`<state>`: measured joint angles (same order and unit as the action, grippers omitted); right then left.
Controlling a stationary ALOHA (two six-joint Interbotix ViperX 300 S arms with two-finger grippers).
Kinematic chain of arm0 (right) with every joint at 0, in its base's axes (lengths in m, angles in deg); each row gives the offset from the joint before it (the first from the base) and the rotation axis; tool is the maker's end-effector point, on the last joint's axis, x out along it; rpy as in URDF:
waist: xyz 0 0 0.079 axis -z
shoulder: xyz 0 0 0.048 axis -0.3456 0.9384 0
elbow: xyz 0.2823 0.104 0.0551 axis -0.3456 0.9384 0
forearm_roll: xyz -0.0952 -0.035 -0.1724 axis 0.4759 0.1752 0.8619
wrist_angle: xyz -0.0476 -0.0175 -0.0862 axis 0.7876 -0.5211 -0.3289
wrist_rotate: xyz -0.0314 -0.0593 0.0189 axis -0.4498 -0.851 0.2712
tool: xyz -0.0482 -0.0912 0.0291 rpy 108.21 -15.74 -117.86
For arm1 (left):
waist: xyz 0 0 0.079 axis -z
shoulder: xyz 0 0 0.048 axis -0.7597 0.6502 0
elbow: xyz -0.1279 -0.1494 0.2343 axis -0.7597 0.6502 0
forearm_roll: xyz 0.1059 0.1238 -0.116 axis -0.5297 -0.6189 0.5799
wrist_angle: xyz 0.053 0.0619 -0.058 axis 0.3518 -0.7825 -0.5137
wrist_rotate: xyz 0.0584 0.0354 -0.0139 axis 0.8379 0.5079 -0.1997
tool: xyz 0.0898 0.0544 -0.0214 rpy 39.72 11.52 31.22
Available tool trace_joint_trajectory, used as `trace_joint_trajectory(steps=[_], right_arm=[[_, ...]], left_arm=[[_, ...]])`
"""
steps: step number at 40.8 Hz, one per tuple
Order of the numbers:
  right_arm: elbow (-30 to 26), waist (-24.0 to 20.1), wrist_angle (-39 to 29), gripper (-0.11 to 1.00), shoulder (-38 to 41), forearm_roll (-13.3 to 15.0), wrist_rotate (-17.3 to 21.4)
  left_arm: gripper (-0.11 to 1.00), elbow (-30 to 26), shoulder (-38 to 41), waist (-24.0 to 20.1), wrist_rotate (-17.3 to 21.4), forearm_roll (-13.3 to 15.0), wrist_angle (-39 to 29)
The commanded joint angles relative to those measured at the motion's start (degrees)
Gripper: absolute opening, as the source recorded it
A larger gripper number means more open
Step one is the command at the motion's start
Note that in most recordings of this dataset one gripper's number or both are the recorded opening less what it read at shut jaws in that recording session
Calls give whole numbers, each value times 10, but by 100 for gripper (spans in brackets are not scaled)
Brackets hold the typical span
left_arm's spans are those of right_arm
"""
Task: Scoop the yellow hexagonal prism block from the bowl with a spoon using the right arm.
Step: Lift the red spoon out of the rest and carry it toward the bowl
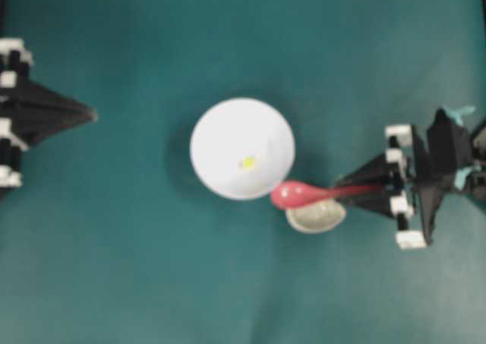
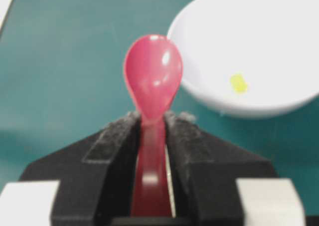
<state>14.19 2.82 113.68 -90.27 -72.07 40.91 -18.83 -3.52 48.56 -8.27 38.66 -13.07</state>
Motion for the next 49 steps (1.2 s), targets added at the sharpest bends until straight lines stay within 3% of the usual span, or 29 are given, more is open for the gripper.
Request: trace_joint_trajectory(steps=[1,17,30,39,49], right_arm=[[-33,33,-61,24,-29,1,-21],[-147,169,-372,24,-41,2,-38],[-252,242,-557,24,5,2,-33],[-334,264,-675,24,73,11,5],[-428,264,-769,24,150,80,103]], left_arm=[[-1,-16,3,-1,3,-2,5],[-1,-16,2,-1,2,-2,4],[-1,-15,9,-1,3,-2,3],[-1,-15,9,-1,2,-2,3],[-1,-15,9,-1,2,-2,3]])
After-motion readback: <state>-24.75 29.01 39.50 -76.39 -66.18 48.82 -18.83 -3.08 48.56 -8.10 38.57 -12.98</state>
